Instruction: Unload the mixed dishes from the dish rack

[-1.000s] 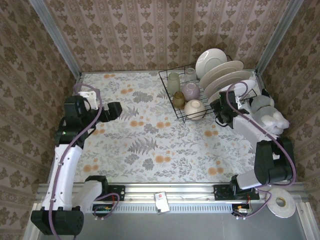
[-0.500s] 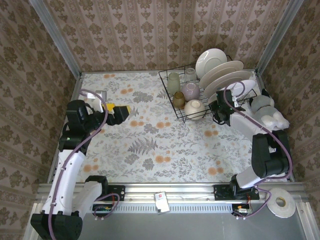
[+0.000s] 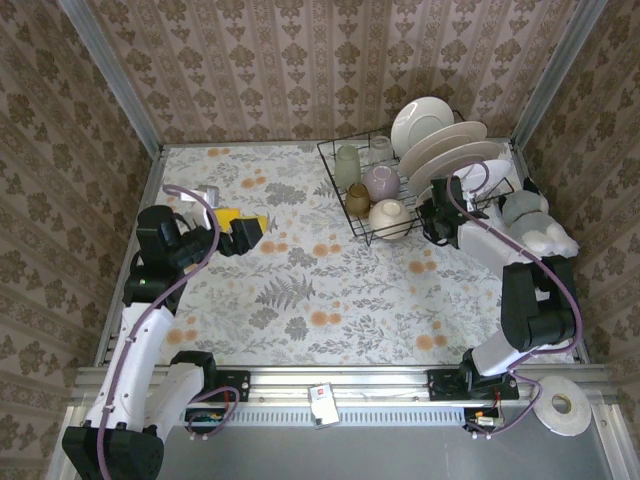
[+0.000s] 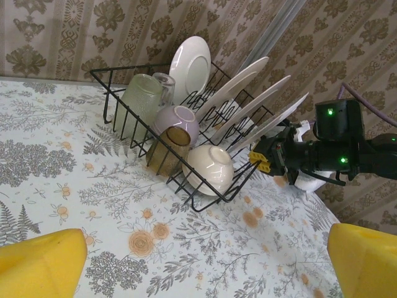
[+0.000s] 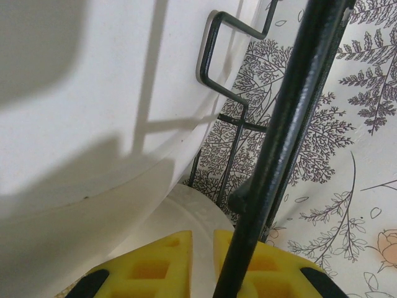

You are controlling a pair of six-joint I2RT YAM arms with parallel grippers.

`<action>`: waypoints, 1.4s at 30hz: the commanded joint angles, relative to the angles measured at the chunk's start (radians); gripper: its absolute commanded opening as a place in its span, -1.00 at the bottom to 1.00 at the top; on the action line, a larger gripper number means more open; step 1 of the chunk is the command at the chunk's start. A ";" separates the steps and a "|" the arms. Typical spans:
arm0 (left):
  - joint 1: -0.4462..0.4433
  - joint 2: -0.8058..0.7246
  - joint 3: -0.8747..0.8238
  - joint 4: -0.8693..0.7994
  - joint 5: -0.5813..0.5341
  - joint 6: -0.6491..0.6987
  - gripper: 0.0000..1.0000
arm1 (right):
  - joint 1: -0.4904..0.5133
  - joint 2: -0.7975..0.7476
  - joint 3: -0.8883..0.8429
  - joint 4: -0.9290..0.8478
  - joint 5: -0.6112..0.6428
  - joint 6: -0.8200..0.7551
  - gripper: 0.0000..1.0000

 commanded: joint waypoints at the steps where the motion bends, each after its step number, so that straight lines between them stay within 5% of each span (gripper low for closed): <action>1: -0.007 -0.021 -0.011 0.024 0.003 0.007 1.00 | 0.009 0.025 0.025 -0.084 -0.040 -0.079 -0.80; 6: -0.008 -0.022 -0.010 0.008 -0.013 0.019 1.00 | 0.010 0.019 0.025 -0.104 -0.067 -0.106 -1.00; 42: -0.055 -0.016 -0.004 -0.040 -0.086 0.046 1.00 | 0.096 -0.056 0.043 -0.355 -0.344 -0.631 -1.00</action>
